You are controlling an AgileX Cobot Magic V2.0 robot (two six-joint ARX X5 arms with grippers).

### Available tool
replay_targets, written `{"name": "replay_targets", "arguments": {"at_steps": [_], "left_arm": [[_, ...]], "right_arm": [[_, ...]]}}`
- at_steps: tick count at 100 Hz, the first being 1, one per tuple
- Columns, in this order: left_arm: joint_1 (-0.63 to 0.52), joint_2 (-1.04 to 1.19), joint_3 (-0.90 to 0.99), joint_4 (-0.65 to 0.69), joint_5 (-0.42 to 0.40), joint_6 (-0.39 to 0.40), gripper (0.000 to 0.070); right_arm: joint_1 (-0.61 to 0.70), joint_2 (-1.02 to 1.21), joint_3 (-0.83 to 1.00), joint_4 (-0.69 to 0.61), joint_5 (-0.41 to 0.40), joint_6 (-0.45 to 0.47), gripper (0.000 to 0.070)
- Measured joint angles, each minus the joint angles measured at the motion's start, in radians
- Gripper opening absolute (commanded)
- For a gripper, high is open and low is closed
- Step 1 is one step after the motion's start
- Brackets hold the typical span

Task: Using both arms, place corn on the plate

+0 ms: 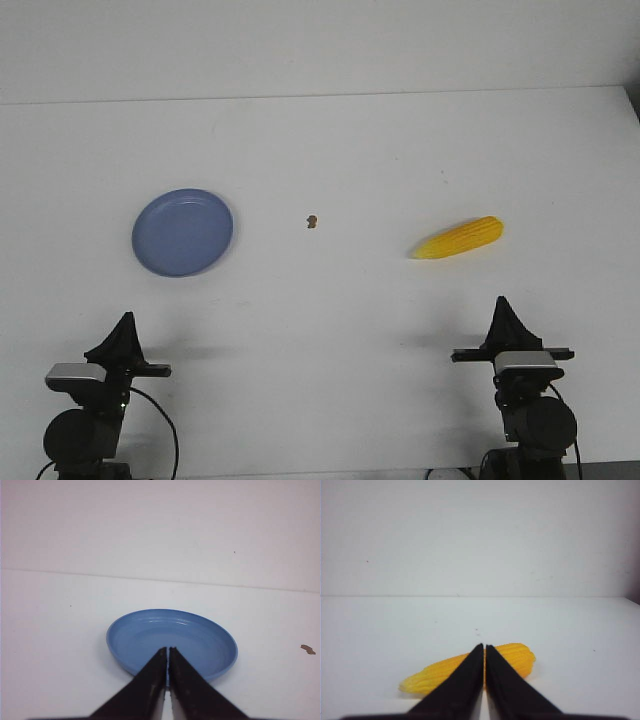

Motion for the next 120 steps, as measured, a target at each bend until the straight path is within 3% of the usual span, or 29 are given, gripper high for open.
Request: {"name": "replay_targets", "arguments": {"at_steps": [81,95,107,120], "left_arm": [[0.0,0.0,0.0,0.001,0.0,0.0,0.0015],[0.0,0.0,0.002,-0.003,0.0,0.0,0.0015],[0.0,0.002,0.045,-0.06,0.0,0.0,0.0015],[0.0,0.031,0.163,-0.159,0.0,0.0,0.0015]], "right_arm": [[0.0,0.0,0.0,0.001,0.0,0.0,0.001],[0.0,0.0,0.0,0.05,0.0,0.0,0.001],[0.0,0.0,0.003,0.061,0.0,0.0,0.001],[0.0,0.0,0.068,-0.042,0.0,0.0,0.001]]}}
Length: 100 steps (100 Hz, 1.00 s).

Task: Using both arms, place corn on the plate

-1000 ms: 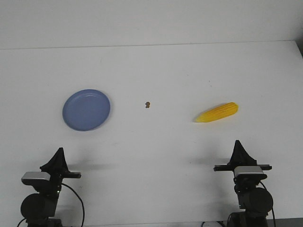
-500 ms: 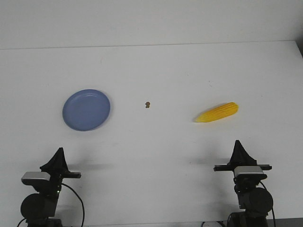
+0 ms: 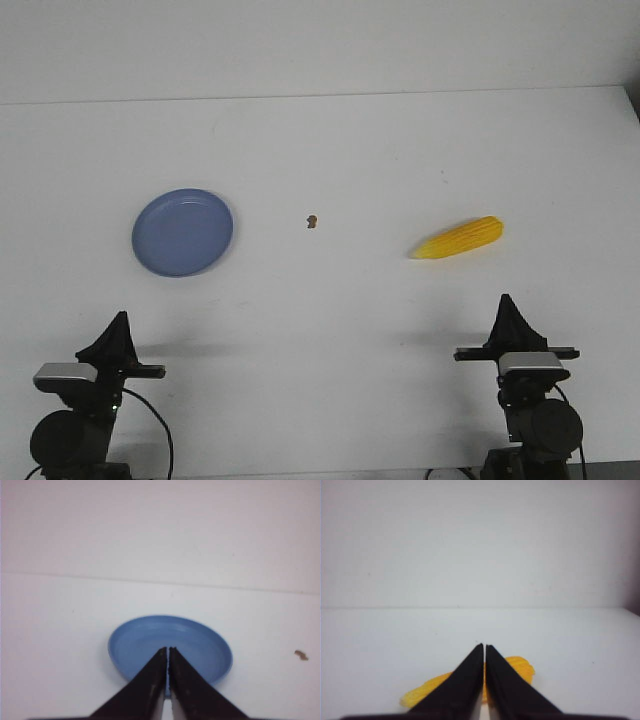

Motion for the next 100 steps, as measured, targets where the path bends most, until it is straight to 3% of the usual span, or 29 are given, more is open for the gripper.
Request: {"name": "replay_targets", "arguments": {"at_steps": [22,63,74,100], "left_arm": [[0.0,0.161,0.243,-0.171,0.0,0.0,0.0015],[0.0,0.612,0.774,-0.605,0.0,0.0,0.0015],[0.0,0.686,0.829,-0.659,0.0,0.0,0.0015],[0.0,0.714,0.83,-0.683,0.0,0.0,0.0015]], "right_arm": [[0.0,0.087,0.267,-0.266,0.012,0.0,0.001],[0.0,0.499,0.781,-0.807,0.007,0.001,0.001],[0.0,0.574,0.826,-0.87,-0.025,0.001,0.001],[0.0,0.612,0.826,-0.887,-0.059,0.001,0.001]]}}
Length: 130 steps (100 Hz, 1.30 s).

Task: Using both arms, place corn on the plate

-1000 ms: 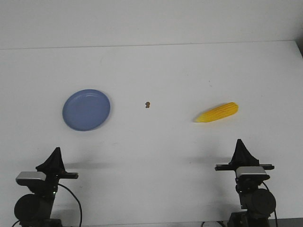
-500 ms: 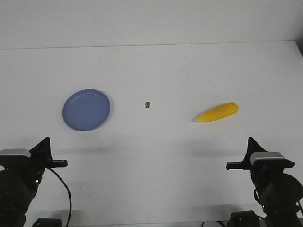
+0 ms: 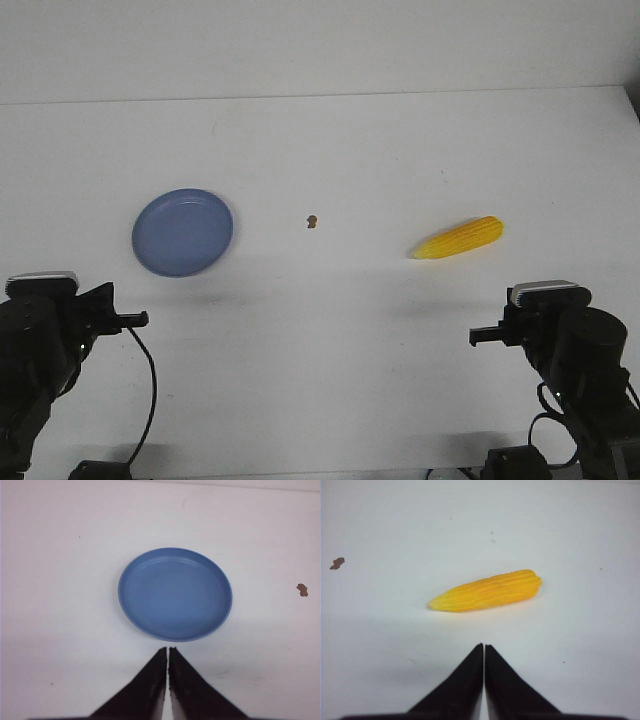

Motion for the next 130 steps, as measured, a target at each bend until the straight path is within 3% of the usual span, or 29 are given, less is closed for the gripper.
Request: {"name": "replay_targets", "arguments": {"at_steps": [14,25,29,34,39,45,80,103,130], "left_arm": [[0.0,-0.01,0.0,0.0,0.0,0.0,0.0016],[0.0,-0.016,0.0,0.0,0.0,0.0,0.0039],[0.0,-0.017,0.0,0.0,0.0,0.0,0.0096],[0.0,-0.018,0.0,0.0,0.0,0.0,0.0189],[0.0,-0.018,0.0,0.0,0.0,0.0,0.0267],[0.0,-0.018,0.0,0.0,0.0,0.0,0.0307],[0.002,0.022,0.004,0.028,0.003,-0.006,0.0305],[0.071,0.277,0.122,0.053,0.007,-0.066,0.0305],[0.171,0.624,0.268,0.107,0.161,-0.109,0.0305]], "right_arm": [[0.0,-0.003,0.0,0.0,0.0,0.0,0.0037],[0.0,-0.003,0.0,0.0,0.0,0.01,0.0254],[0.0,-0.002,0.0,0.0,0.0,0.017,0.0317],[0.0,-0.003,0.0,0.0,0.0,0.027,0.0348],[0.0,-0.003,0.0,0.0,0.0,0.033,0.0349],[0.0,-0.003,0.0,0.0,0.0,0.037,0.0348],[0.0,-0.003,0.0,0.0,0.002,0.04,0.0349],[0.0,-0.003,0.0,0.0,0.005,0.04,0.0349],[0.0,-0.003,0.0,0.0,0.005,0.04,0.0349]]}}
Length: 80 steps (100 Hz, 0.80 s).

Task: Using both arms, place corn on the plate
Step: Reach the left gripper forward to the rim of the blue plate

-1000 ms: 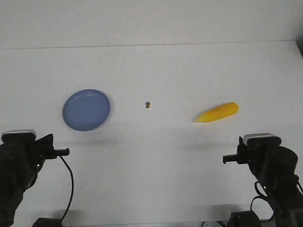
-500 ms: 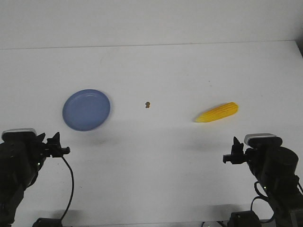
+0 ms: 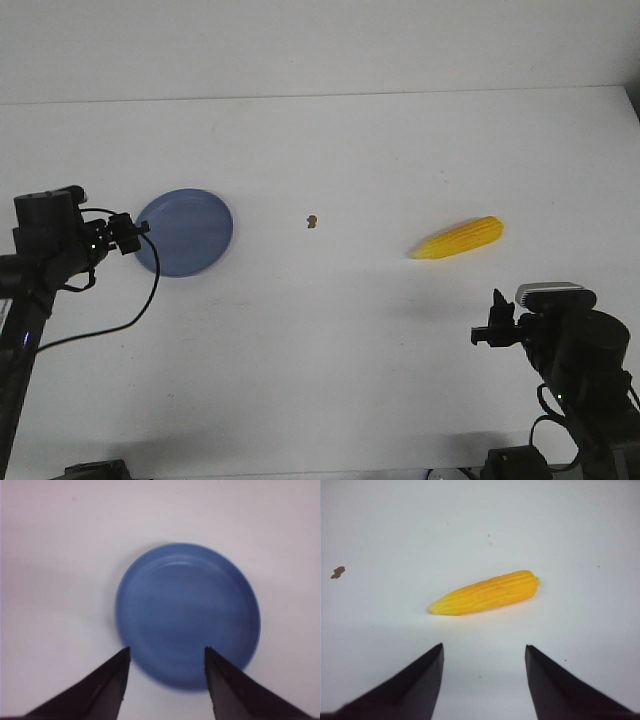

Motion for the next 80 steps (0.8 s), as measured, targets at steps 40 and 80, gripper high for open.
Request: {"name": "replay_targets", "arguments": {"at_steps": [40,80], "left_arm": [[0.079,0.253,0.014,0.053,0.008,-0.008,0.0302],[0.084,0.372,0.014,0.112,0.046,-0.015,0.0302]], "right_arm": [[0.0,0.0,0.0,0.0,0.0,0.0,0.0349],[0.0,0.0,0.0,0.0,0.0,0.0,0.0349]]}}
